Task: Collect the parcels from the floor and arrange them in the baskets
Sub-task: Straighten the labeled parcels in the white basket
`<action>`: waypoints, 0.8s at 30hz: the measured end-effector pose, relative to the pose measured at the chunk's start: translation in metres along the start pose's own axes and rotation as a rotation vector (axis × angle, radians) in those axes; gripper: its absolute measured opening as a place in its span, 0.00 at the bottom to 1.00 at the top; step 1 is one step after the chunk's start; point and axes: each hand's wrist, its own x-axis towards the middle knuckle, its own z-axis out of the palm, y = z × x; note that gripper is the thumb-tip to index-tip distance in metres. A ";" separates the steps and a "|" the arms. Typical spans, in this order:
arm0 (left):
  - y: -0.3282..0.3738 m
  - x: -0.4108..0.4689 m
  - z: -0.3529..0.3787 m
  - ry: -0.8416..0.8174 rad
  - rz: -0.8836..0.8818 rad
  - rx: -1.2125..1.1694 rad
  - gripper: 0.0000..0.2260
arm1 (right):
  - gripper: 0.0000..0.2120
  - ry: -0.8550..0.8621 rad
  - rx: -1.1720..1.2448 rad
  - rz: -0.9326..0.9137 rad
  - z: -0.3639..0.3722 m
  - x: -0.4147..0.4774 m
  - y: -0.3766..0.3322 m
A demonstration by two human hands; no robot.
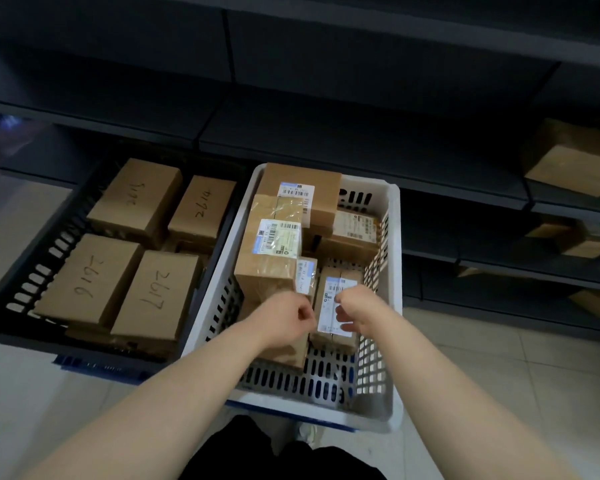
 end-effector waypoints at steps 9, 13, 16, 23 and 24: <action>-0.058 0.020 0.030 -0.001 -0.268 0.260 0.05 | 0.14 -0.107 0.073 0.162 0.058 0.039 0.070; -0.068 0.026 0.029 -0.011 -0.289 0.260 0.05 | 0.15 -0.182 0.065 0.219 0.068 0.045 0.077; -0.073 0.028 0.030 -0.010 -0.297 0.258 0.06 | 0.15 -0.206 0.137 0.247 0.074 0.055 0.085; -0.085 0.026 0.024 -0.031 -0.336 0.222 0.05 | 0.16 -0.246 0.254 0.242 0.095 0.065 0.084; -0.085 0.026 0.023 -0.039 -0.338 0.222 0.05 | 0.14 -0.237 0.282 0.270 0.094 0.066 0.083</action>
